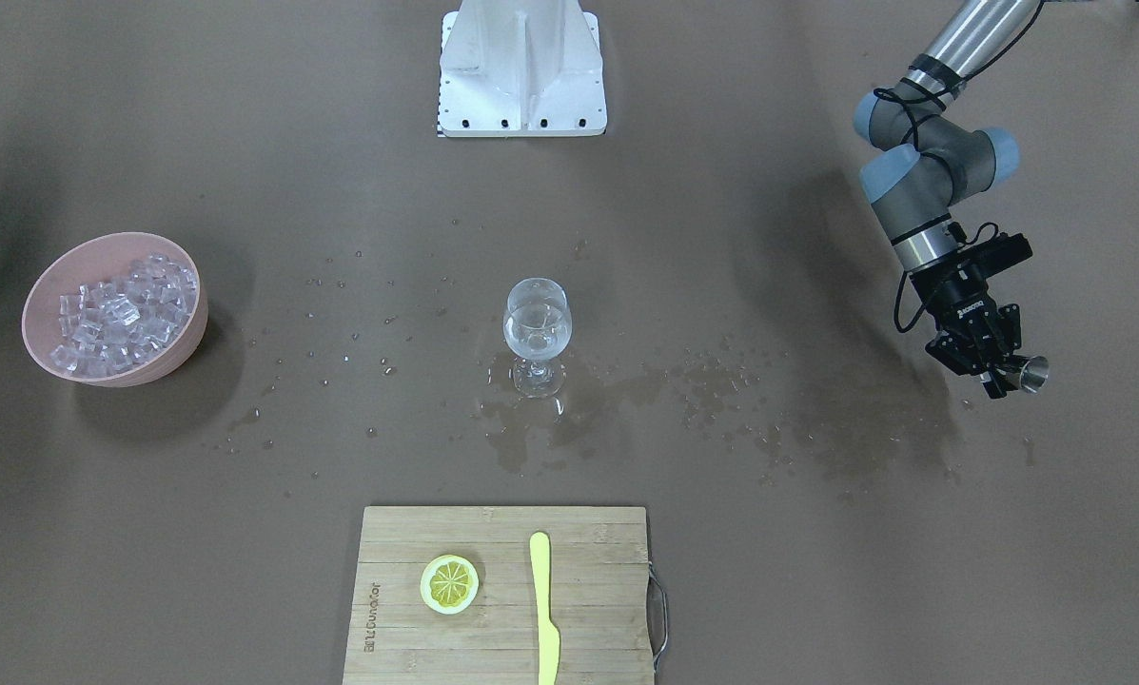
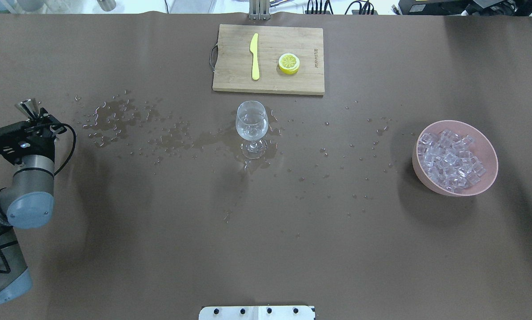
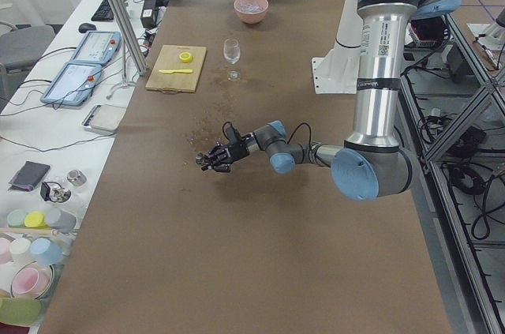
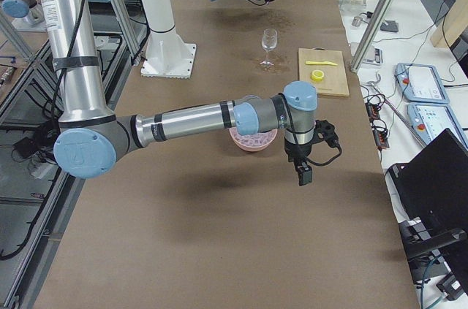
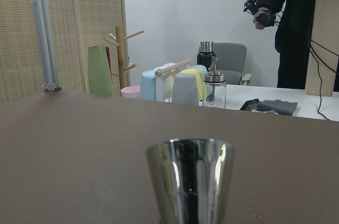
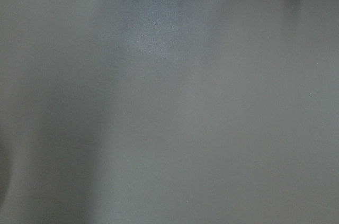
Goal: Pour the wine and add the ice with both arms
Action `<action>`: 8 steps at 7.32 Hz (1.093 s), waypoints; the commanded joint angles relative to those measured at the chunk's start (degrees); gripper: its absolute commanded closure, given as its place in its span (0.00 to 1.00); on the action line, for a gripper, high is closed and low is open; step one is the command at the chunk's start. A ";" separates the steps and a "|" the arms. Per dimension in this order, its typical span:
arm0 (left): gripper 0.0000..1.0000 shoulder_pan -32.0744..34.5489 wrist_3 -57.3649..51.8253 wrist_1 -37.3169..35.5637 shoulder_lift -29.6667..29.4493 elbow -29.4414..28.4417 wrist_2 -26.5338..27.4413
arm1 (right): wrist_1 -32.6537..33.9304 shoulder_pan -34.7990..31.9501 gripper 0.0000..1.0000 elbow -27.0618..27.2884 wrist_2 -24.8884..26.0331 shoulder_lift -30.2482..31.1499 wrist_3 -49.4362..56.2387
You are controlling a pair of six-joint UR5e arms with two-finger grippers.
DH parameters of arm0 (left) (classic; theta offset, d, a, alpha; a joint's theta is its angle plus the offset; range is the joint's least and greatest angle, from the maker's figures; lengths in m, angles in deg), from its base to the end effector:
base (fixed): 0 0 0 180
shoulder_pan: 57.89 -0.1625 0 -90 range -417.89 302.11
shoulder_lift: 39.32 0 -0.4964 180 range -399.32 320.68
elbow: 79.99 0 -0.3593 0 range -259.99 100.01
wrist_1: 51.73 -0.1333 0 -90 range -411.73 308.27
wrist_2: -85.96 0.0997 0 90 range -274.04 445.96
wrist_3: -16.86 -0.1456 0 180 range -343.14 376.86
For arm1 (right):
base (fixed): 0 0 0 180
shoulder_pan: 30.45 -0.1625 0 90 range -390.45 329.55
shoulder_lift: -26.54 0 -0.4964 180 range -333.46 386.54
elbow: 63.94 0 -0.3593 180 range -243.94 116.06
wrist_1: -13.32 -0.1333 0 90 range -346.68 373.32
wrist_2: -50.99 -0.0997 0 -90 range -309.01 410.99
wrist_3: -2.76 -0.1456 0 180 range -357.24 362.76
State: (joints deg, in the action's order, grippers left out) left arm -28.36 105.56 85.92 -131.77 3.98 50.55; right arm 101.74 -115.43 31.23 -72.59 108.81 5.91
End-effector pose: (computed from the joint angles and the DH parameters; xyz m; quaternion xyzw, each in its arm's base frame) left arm 0.3197 -0.4707 0.6722 0.4984 0.2084 -0.3677 0.7569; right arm 0.0050 -0.5464 0.6667 0.1160 -0.2885 -0.1040 0.9447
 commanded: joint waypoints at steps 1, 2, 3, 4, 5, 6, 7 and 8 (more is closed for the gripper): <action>1.00 0.00 -8.44 8.74 -0.63 1.54 -0.01 | 0.00 -0.01 0.00 0.19 0.00 0.00 -0.85; 1.00 0.00 -8.90 9.91 -1.59 1.81 0.07 | 0.00 -0.01 0.00 0.27 0.00 0.00 -1.56; 1.00 0.00 -8.99 10.09 -3.25 3.11 0.25 | 0.00 0.08 0.00 0.01 0.00 -0.09 -1.57; 1.00 -0.09 -9.34 10.18 -4.66 5.04 0.42 | 0.00 -0.01 0.00 -0.08 0.00 -0.09 -1.57; 1.00 -0.09 -11.43 10.44 -5.72 6.54 0.69 | 0.00 -0.01 0.00 -0.16 -0.09 -0.09 -1.65; 1.00 -0.09 -13.36 11.49 -6.95 6.90 0.78 | 0.00 -0.01 0.00 -0.16 -0.09 -0.09 -1.65; 1.00 -0.26 -16.60 12.81 -9.22 6.91 2.17 | 0.00 -0.01 0.00 -0.16 -0.09 -0.09 -1.65; 1.00 -0.44 -19.85 14.73 -11.33 6.99 2.88 | 0.00 -0.01 0.00 -0.16 -1.04 -0.09 -1.74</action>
State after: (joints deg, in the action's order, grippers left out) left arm -28.61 89.50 98.65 -140.58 10.78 52.42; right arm 101.74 -115.44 31.08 -72.91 108.72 4.24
